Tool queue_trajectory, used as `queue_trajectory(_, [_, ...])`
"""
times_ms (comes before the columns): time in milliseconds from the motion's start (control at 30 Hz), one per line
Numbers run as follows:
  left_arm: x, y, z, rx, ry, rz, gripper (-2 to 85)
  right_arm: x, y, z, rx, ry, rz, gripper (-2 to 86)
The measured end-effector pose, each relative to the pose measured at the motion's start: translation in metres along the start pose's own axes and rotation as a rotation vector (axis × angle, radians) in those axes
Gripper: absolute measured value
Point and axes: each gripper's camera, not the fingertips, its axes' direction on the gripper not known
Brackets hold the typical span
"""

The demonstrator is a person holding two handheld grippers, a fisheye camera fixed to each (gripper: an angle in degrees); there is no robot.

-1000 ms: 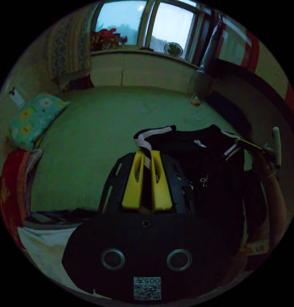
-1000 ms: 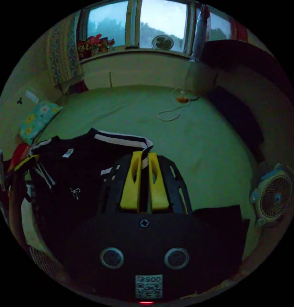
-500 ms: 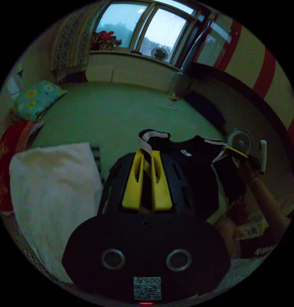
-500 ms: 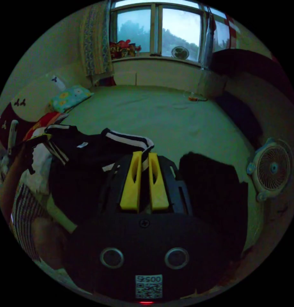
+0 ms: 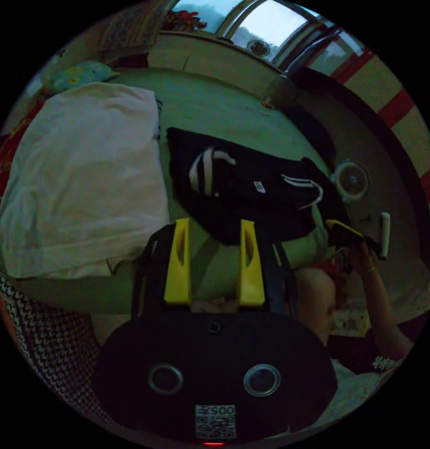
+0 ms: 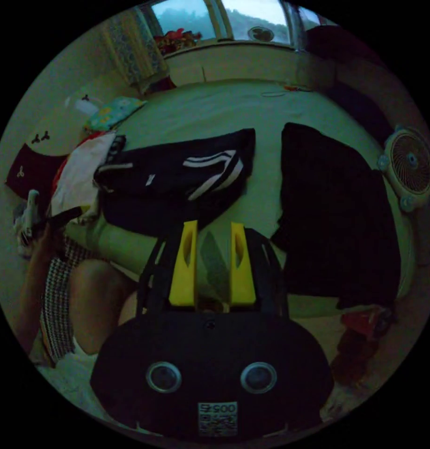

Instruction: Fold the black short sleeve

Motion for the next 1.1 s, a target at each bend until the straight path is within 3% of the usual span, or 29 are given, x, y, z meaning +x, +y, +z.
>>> queue_trajectory(200, [0.022, 0.033, 0.013, 0.009, -0.081, -0.046, 15.6, -0.033, 0.018, 0.019, -0.023, 0.017, 0.038, 9.4])
queue_trajectory(500, [0.047, 0.097, 0.011, -0.025, -0.103, -0.087, 5.0, -0.042, 0.060, 0.019, -0.086, -0.007, 0.066, -0.7])
queue_trajectory(667, [0.075, 0.145, 0.002, 0.007, -0.154, -0.047, 4.8, -0.049, 0.101, 0.016, -0.072, -0.011, 0.064, -1.4])
queue_trajectory(833, [0.087, 0.185, -0.016, 0.034, -0.085, -0.071, 7.5, -0.055, 0.129, 0.001, -0.005, -0.108, 0.074, 0.8])
queue_trajectory(967, [0.110, 0.196, -0.048, 0.080, -0.103, 0.077, 9.3, -0.075, 0.127, -0.024, 0.043, -0.139, -0.104, 6.8])
queue_trajectory(1100, [0.130, 0.179, -0.068, 0.113, -0.140, 0.158, 12.8, -0.109, 0.101, -0.031, 0.042, -0.038, -0.241, 11.1])
